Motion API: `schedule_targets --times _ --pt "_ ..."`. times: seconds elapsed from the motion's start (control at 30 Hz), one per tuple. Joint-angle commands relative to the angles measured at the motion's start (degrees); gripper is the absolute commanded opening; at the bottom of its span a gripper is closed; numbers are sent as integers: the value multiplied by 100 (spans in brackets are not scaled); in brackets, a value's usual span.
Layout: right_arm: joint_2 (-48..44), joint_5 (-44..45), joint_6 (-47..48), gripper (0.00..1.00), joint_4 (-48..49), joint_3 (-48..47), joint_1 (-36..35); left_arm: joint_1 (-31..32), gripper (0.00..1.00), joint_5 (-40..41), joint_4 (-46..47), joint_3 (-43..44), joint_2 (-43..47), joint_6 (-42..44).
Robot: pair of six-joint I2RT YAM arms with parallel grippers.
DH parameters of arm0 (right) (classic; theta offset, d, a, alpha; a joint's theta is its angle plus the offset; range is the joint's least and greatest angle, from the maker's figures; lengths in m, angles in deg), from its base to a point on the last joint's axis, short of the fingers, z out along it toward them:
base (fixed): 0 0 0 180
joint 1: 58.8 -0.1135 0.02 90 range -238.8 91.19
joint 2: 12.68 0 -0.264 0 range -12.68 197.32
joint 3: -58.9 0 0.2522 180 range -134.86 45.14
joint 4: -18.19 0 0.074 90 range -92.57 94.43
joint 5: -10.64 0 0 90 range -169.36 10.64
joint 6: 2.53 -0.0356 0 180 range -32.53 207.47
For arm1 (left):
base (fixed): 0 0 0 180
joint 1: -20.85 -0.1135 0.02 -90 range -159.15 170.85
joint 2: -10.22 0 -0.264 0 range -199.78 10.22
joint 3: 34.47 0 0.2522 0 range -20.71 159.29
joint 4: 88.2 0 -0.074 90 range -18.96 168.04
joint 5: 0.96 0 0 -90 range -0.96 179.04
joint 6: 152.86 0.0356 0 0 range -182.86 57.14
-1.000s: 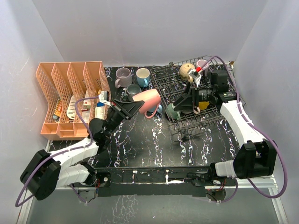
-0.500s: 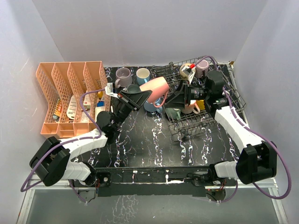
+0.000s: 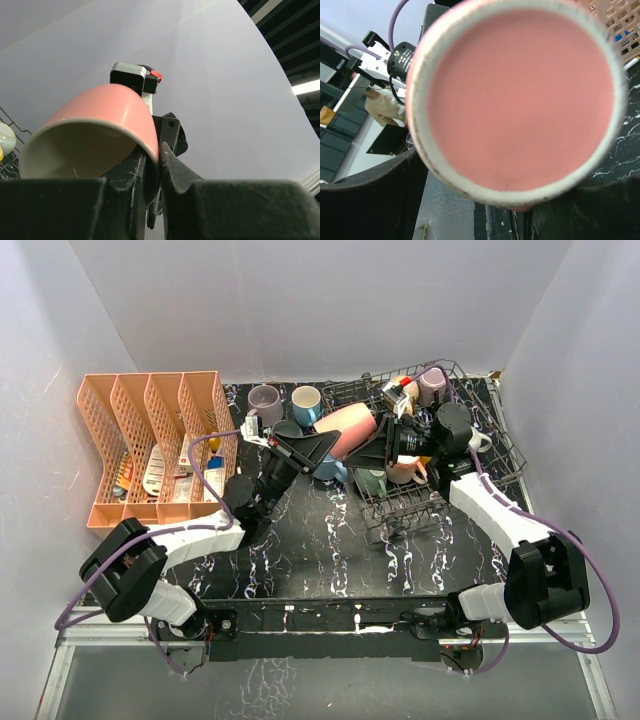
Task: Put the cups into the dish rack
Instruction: Turn the cup upside down in the dish rack.
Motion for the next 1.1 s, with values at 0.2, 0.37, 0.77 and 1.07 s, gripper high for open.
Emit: schedule_targets --times 0.2,0.37,0.77,1.07 --pt "-110 227 -495 44 850 197 -65 184 0 173 1898 473 -147 -52" --pt "-130 173 -624 9 1113 305 -67 201 0 193 1874 416 -78 -22" --pt "-200 53 -670 8 1325 426 121 209 42 401 1549 -88 316 46" --pt "-241 -53 -412 8 1179 393 458 206 64 640 824 -872 1030 276"
